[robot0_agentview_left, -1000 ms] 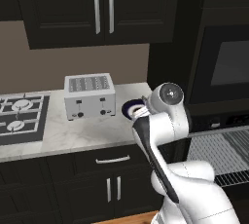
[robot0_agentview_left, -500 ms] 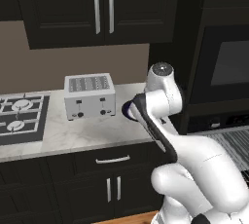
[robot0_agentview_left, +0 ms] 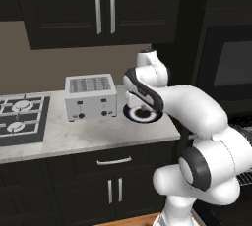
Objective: Take the fish from the oven and place it on the plate on the counter.
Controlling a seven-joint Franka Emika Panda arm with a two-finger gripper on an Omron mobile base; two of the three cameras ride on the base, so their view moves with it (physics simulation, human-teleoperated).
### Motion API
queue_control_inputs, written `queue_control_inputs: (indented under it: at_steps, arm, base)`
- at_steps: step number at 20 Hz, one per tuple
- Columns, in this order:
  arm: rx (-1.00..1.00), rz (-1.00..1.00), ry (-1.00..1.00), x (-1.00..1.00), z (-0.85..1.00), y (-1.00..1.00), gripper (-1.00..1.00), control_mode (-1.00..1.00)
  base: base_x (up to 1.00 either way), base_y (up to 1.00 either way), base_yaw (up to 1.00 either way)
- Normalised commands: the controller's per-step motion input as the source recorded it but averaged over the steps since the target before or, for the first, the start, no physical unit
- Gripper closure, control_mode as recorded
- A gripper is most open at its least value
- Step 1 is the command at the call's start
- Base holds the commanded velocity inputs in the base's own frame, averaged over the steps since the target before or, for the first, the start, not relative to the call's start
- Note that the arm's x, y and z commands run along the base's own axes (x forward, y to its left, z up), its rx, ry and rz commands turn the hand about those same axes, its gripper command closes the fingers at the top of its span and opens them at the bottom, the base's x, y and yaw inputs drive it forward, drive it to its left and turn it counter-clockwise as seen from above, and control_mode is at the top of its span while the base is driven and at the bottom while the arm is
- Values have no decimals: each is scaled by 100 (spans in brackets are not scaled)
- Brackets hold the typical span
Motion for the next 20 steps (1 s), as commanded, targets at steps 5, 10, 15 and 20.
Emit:
queue_control_inputs:
  at_steps: [5,10,15,20]
  arm:
    - [0,0,1,43,-70,0,100,-100]
    - [0,0,-15,13,-22,0,100,-100]
    - [0,-4,-22,21,-16,0,100,-100]
    - [9,-7,-28,14,-23,0,100,-100]
  base:
    - [0,0,0]
    - [0,0,0]
    - [0,0,0]
    - [0,0,0]
